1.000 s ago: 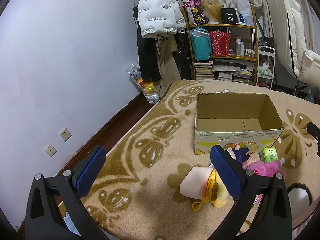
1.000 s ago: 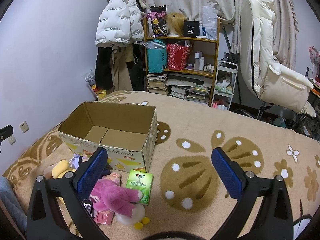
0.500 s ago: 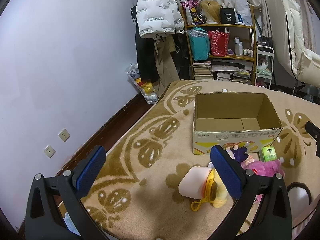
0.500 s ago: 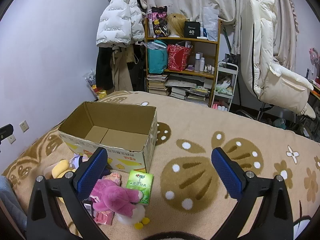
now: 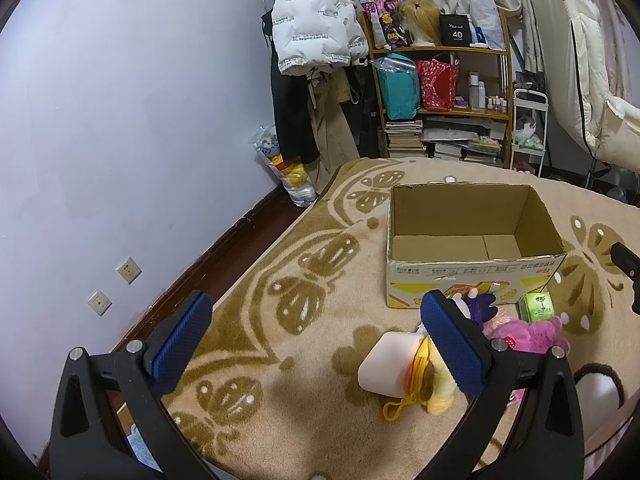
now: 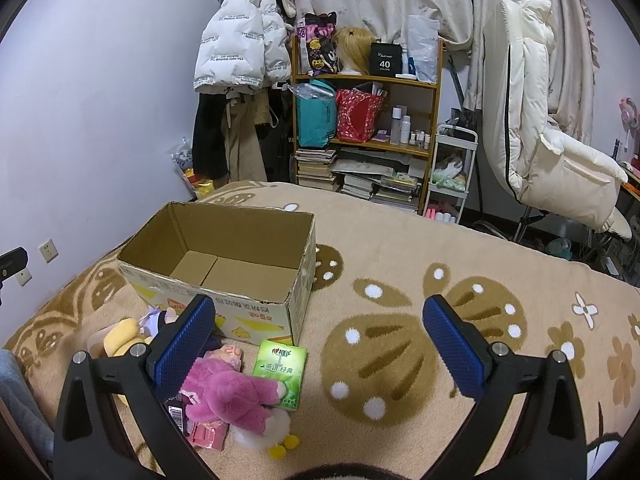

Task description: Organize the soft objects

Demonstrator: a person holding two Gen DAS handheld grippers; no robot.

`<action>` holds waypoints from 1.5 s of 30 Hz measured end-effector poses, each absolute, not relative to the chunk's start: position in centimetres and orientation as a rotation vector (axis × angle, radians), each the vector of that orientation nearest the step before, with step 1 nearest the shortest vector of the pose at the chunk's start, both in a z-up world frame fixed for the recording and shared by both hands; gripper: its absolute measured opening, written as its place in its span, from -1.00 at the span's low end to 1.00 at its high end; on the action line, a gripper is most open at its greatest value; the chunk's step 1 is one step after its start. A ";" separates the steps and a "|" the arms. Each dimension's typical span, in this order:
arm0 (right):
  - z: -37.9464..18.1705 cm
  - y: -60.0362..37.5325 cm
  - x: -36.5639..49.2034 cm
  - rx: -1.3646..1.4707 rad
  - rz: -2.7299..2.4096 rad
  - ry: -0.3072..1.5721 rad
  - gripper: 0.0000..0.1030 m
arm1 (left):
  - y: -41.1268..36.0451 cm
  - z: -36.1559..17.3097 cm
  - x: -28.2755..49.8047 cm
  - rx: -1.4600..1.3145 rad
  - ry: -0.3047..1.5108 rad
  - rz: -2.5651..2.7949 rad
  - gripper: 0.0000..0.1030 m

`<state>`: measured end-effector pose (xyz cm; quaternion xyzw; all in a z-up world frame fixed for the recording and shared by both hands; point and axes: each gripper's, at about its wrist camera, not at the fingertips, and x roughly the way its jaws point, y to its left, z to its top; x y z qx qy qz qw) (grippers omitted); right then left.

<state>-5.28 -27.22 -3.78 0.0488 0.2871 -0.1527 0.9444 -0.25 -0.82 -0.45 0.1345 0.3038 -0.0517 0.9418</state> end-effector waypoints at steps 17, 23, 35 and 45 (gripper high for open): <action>-4.2 -26.9 -5.0 0.089 -0.301 0.623 1.00 | -1.8 -2.0 1.5 0.282 0.713 -0.145 1.00; -4.2 -27.0 -4.0 0.104 -0.236 0.642 1.00 | -2.9 -2.1 2.7 0.282 0.750 -0.180 1.00; -6.4 -25.4 -1.1 0.180 -0.096 0.772 1.00 | -5.7 -5.3 5.6 0.233 0.913 -0.252 1.00; -9.9 -24.4 1.1 0.161 -0.043 0.940 1.00 | -7.4 -7.9 6.6 0.256 0.998 -0.270 1.00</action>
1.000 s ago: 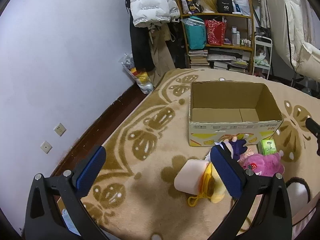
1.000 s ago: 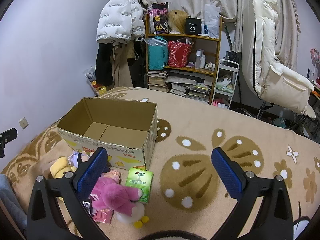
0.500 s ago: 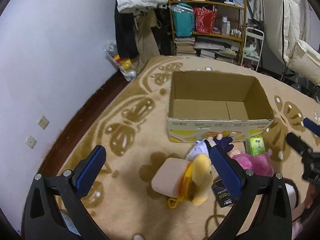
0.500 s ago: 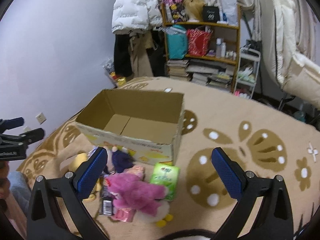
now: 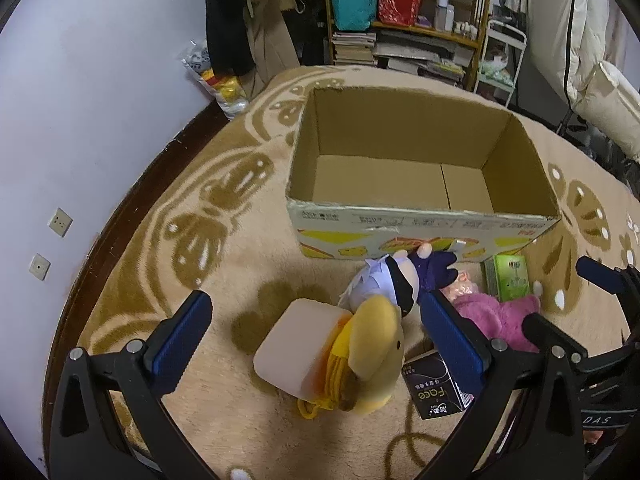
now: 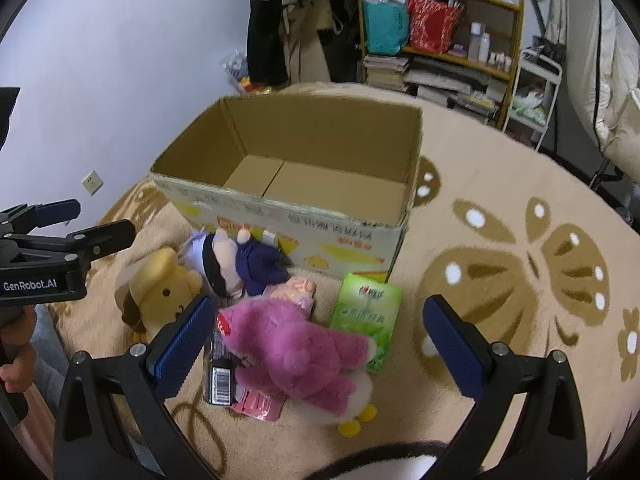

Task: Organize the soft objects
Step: 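Move the right tool to the pink plush bear while the left tool approaches the yellow plush dog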

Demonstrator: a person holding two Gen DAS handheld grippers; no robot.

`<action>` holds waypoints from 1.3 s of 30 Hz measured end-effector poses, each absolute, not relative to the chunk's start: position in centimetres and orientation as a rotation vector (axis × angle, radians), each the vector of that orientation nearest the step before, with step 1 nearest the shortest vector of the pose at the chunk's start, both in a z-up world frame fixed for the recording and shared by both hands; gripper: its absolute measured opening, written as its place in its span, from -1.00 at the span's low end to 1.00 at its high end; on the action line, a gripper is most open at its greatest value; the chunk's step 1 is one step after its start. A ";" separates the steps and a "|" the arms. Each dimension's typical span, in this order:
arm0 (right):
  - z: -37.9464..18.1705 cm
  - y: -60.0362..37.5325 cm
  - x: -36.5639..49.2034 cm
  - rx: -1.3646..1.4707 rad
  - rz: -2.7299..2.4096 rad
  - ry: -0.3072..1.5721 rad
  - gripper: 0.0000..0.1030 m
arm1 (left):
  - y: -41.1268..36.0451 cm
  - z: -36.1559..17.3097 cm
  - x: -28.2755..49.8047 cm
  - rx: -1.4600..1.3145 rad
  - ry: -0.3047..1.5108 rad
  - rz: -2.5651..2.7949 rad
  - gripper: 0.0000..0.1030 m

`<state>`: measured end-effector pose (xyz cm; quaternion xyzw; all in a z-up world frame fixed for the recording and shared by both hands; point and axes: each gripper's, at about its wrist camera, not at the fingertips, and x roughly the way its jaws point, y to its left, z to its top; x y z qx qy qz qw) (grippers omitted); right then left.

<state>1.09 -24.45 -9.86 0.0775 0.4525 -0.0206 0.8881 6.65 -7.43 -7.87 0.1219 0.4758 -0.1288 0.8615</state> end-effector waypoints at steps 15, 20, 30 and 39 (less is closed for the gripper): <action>-13.9 -23.1 3.1 0.145 0.032 1.111 1.00 | -8.5 -10.4 6.9 0.292 1.080 -0.297 1.00; -15.1 -22.2 3.8 0.116 0.050 1.156 1.00 | -8.5 -11.1 7.0 0.279 1.115 -0.313 1.00; -16.2 -22.2 4.5 0.127 0.027 1.187 1.00 | -8.7 -12.3 6.9 0.268 1.162 -0.353 0.86; -16.2 -22.1 4.4 0.115 0.026 1.193 1.00 | -9.2 -13.0 6.5 0.297 1.189 -0.367 0.63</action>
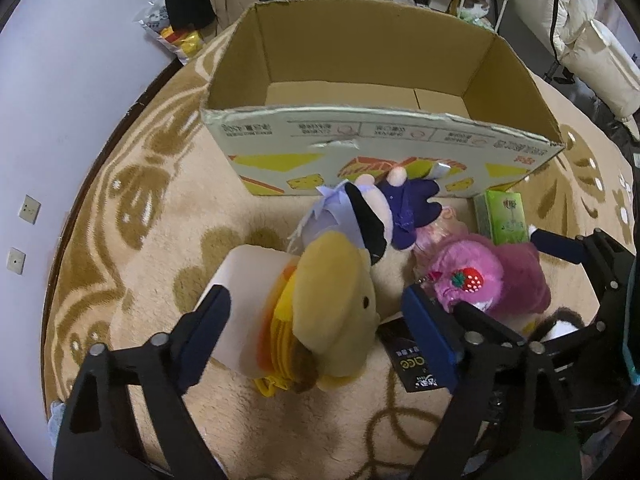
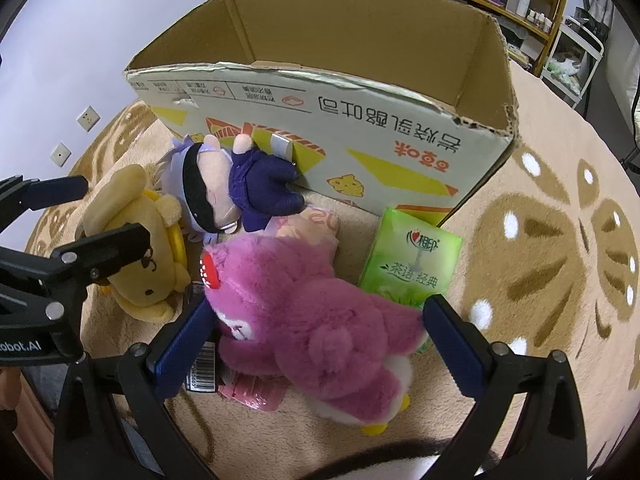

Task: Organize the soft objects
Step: 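Move the right tool to the pink plush bear while the left tool approaches the yellow plush dog, then close the right tool on the pink bear while the left tool closes on the yellow dog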

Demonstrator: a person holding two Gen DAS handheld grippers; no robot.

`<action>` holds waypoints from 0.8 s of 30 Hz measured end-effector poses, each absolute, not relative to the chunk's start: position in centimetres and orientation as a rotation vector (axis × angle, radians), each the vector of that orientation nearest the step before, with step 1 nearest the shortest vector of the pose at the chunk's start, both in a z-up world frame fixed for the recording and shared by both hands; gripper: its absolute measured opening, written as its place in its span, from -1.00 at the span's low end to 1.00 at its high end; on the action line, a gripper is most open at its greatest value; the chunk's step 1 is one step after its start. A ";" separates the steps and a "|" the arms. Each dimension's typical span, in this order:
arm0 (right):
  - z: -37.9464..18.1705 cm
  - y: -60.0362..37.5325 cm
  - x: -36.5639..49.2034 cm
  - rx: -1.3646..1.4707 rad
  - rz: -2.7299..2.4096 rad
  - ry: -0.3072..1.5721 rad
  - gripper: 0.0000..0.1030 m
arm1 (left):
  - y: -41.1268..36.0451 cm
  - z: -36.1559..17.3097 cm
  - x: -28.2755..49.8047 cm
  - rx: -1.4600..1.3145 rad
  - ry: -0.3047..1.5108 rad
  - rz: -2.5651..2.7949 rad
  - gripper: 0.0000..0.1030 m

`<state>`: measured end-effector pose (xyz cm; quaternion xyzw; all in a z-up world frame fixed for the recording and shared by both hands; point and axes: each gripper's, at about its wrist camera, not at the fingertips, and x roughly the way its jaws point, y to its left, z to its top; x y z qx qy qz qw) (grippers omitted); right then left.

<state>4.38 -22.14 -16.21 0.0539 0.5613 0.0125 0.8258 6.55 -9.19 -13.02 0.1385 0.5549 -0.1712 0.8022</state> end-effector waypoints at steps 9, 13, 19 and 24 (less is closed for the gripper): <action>-16.3 -22.0 4.3 0.111 0.025 1.195 1.00 | -10.0 -13.1 5.8 0.333 1.192 -0.393 0.13; -16.4 -22.0 4.3 0.108 0.026 1.196 1.00 | -9.8 -12.9 5.7 0.317 1.185 -0.394 -0.07; -16.4 -21.9 4.3 0.109 0.025 1.192 1.00 | -9.9 -12.6 5.3 0.321 1.162 -0.408 -0.23; -16.2 -22.2 4.2 0.117 0.026 1.179 1.00 | -9.7 -12.3 5.3 0.307 1.149 -0.413 -0.28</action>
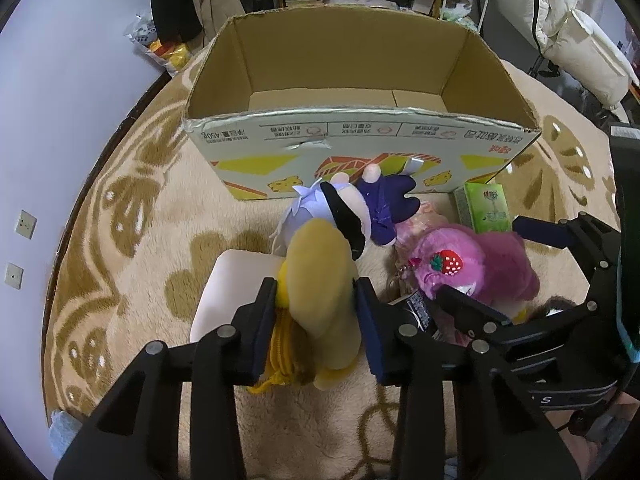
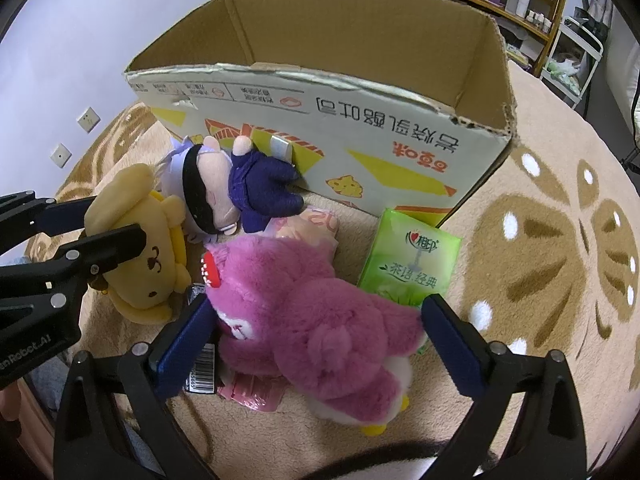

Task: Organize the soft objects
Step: 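Close the right tool on the pink bear while the left tool closes on the yellow dog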

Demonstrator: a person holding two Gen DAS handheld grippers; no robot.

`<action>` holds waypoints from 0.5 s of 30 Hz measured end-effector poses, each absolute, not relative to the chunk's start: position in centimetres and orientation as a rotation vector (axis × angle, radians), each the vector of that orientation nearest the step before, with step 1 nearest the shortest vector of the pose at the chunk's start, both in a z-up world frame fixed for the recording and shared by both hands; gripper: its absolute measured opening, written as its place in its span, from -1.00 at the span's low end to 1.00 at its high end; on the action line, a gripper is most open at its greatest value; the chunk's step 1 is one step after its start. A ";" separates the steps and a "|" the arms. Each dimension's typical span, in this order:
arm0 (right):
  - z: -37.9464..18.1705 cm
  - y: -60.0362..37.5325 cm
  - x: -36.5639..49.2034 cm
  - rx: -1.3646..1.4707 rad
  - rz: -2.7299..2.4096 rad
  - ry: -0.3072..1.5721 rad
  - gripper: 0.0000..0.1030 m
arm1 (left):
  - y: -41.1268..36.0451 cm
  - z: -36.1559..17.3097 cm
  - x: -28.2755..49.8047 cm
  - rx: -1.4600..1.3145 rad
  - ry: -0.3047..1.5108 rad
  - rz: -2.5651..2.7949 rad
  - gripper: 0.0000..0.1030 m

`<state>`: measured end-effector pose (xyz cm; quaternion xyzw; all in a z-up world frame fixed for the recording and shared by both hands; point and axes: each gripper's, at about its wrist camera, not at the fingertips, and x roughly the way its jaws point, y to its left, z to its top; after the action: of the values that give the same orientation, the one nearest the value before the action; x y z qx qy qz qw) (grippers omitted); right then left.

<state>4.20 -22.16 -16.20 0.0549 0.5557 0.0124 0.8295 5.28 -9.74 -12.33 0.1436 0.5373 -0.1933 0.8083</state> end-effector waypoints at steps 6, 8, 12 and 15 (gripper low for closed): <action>-15.7 -22.0 3.9 0.116 0.043 1.165 0.70 | -9.5 -11.6 5.1 0.290 1.117 -0.409 -0.29; -15.5 -22.0 3.9 0.121 0.046 1.156 0.66 | -9.3 -11.4 5.1 0.286 1.105 -0.406 -0.29; -14.9 -22.4 3.5 0.142 0.048 1.133 0.42 | -9.0 -10.7 4.9 0.274 1.071 -0.395 -0.29; -14.5 -22.8 3.1 0.152 0.032 1.117 0.37 | -8.7 -10.1 4.8 0.259 1.051 -0.388 -0.29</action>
<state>3.12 -22.81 -14.47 0.0720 0.5294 0.0151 0.8452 4.82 -8.74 -10.09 0.1224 0.4969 -0.1834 0.8393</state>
